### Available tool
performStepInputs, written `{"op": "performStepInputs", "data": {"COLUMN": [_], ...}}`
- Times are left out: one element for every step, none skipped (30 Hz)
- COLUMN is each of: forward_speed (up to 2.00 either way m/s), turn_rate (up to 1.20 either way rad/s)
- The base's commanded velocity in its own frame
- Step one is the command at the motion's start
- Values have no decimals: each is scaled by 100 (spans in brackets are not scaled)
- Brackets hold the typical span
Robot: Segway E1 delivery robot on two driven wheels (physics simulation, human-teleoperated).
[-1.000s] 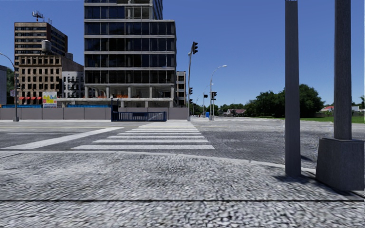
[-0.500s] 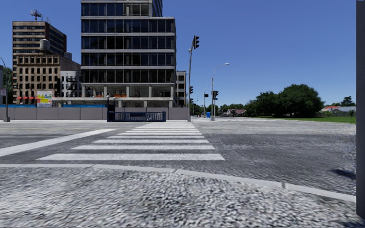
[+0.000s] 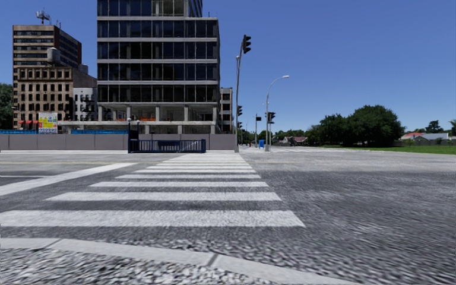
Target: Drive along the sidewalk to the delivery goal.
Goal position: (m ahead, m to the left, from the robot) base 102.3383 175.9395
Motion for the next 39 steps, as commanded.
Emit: {"op": "performStepInputs", "data": {"forward_speed": [200,200,200,200,200,200,200,200,200,200,200,196,196,182,170,159,159,157,156,155,155,155,155,155,155,155,155,155,155,156,156,156,157,158,158,159,161,162,162], "turn_rate": [0,0,0,0,0,0,0,0,0,0,0,0,0,0,0,0,0,0,0,0,0,0,0,0,0,0,0,0,0,0,0,0,0,0,0,0,0,0,0]}}
